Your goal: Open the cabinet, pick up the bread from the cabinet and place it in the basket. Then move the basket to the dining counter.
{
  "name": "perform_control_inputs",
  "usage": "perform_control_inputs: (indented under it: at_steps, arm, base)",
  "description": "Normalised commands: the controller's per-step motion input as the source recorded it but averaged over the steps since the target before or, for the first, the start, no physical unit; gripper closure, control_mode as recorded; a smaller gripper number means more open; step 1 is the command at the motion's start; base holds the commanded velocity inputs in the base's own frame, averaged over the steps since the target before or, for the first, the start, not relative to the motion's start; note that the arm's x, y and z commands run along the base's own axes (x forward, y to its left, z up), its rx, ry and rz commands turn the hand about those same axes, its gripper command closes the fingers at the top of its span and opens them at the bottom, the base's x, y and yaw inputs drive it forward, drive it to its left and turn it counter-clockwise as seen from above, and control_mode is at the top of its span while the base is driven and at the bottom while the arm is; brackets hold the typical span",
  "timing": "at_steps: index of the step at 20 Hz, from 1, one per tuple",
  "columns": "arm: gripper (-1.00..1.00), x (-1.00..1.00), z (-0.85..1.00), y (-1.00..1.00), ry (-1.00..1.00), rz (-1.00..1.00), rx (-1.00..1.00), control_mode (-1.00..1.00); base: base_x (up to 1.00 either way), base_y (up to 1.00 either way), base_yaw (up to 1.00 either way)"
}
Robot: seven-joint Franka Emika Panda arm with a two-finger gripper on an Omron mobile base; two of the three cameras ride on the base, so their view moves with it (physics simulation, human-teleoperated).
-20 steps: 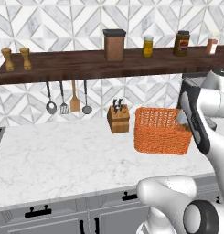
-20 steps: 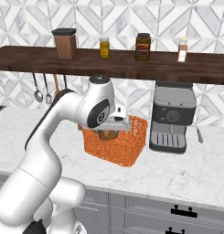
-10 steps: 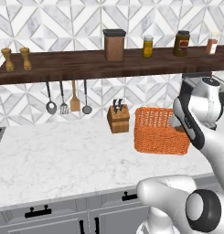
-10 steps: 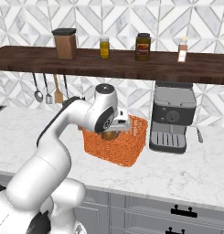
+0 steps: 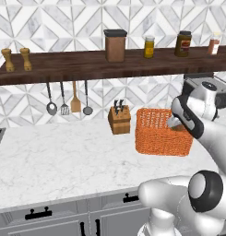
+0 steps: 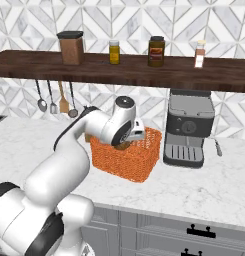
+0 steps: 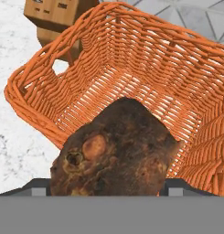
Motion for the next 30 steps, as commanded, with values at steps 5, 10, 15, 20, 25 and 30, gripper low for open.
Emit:
perform_control_inputs:
  at_steps: [5,10,15,20,25,30]
  arm:
    - [1.0,0.35,-0.2,0.0,-0.06,0.08,0.03,-1.0]
    - [1.0,0.24,-0.42,0.0,0.0,0.0,0.0,-1.0]
    - [1.0,0.43,-0.27,0.0,0.0,0.0,0.0,-1.0]
    - [1.0,0.39,-0.31,0.0,0.0,0.0,0.0,-1.0]
    - [1.0,0.2,-0.48,0.0,0.0,0.0,0.0,-1.0]
    - [-1.0,0.15,-0.21,0.0,0.0,0.0,0.0,-1.0]
  base:
    - [0.0,0.0,0.0]
    - [0.0,0.0,0.0]
    - [0.0,0.0,0.0]
    - [0.0,0.0,0.0]
    - [0.0,0.0,0.0]
    - [0.0,0.0,0.0]
